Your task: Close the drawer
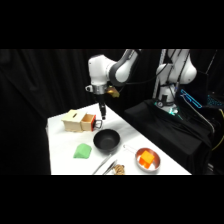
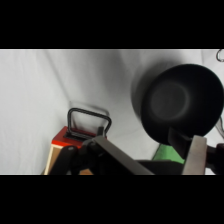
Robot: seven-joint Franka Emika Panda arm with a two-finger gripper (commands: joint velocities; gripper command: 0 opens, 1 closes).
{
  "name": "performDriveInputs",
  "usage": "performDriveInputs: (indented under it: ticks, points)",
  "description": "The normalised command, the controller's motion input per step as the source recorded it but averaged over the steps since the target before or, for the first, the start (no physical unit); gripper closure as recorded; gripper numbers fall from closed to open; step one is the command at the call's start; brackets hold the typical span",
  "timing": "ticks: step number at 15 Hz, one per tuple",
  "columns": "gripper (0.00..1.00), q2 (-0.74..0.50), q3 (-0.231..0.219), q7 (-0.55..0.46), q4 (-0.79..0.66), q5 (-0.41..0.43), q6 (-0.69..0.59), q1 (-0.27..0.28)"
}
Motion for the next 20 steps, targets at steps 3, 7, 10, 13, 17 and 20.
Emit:
performDriveInputs:
  ticks: [3, 7, 10, 13, 17, 20]
  points:
    - [0.00, 0.15, -0.022, 0.11, -0.06, 0.118, 0.45, -0.030]
    - [0.00, 0.17, -0.052, 0.16, 0.03, 0.054, 0.36, 0.001]
    - [0.00, 0.17, -0.043, 0.15, 0.07, 0.091, 0.28, 0.012]
    - [0.00, 0.17, -0.022, 0.12, 0.07, 0.143, 0.29, 0.018]
    - [0.00, 0.19, -0.021, 0.09, 0.10, 0.162, 0.30, 0.022]
    - [0.00, 0.19, -0.021, 0.05, 0.11, 0.157, 0.29, 0.015]
